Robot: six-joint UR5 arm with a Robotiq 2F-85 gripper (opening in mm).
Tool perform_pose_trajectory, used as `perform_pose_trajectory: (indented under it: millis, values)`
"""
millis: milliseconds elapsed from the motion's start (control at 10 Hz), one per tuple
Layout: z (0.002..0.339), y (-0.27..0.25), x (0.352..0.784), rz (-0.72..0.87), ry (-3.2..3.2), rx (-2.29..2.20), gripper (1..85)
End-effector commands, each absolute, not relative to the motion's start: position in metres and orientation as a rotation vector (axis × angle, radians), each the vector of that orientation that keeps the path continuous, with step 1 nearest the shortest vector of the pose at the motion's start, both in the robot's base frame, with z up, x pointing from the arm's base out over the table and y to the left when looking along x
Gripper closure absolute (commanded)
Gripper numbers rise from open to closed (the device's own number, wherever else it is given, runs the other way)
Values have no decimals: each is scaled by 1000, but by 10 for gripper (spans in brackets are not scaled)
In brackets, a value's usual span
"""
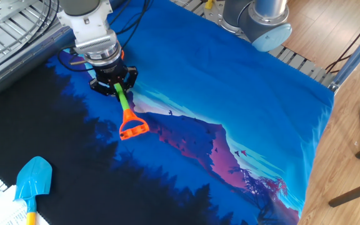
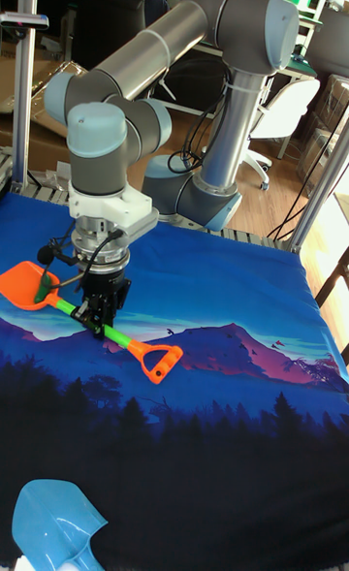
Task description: Use a shovel to scoop up an object
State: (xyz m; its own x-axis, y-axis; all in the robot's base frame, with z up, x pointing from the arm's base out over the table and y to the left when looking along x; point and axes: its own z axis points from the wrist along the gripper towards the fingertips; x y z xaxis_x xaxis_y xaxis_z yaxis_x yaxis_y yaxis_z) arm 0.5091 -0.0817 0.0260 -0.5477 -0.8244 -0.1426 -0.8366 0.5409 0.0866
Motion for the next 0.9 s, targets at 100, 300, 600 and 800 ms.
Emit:
perform_pose_trajectory:
  millis: [100,300,600,800]
  values:
    - [20,-80,518,218,2677,-1421,443]
    - [17,-88,514,189,2667,-1498,260]
    - [16,-92,512,183,2669,-1525,177]
    - [19,-86,507,227,2707,-1458,307]
